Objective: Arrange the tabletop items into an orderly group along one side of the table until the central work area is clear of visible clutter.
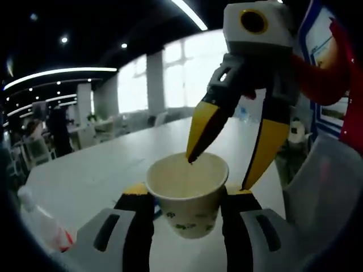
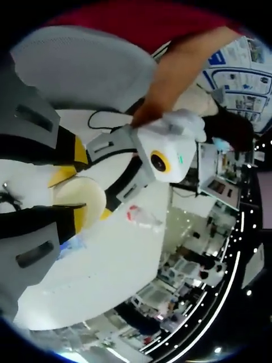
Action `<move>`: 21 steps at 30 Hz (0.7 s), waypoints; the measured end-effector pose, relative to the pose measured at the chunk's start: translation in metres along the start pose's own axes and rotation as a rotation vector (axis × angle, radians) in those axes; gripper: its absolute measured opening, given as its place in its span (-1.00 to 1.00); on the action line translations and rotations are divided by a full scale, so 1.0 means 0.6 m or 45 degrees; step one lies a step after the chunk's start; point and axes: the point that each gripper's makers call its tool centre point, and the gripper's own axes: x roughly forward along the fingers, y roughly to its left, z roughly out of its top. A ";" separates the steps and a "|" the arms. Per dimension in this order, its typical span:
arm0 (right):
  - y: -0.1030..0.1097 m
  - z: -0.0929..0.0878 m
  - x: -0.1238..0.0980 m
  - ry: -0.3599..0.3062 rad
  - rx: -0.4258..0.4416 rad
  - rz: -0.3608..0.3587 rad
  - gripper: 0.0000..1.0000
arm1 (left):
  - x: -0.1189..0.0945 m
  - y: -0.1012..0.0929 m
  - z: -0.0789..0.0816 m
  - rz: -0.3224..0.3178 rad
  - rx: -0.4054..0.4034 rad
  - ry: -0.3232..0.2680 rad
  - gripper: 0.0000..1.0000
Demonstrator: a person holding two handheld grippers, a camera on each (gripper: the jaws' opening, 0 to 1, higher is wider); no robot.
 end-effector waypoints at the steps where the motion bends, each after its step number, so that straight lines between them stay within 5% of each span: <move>1: -0.001 -0.003 0.000 -0.005 0.012 -0.003 -0.36 | 0.000 0.000 -0.001 0.000 0.000 0.001 -0.13; 11: -0.019 0.002 -0.017 -0.184 0.184 -0.071 -0.15 | -0.001 0.006 -0.004 0.014 -0.011 0.005 -0.13; 16: -0.023 0.000 -0.026 -0.303 0.315 -0.081 0.29 | 0.000 0.006 -0.007 0.015 -0.012 0.012 -0.13; 21: -0.028 -0.013 -0.035 -0.348 0.332 -0.125 0.32 | 0.001 0.007 -0.009 0.017 -0.014 0.018 -0.13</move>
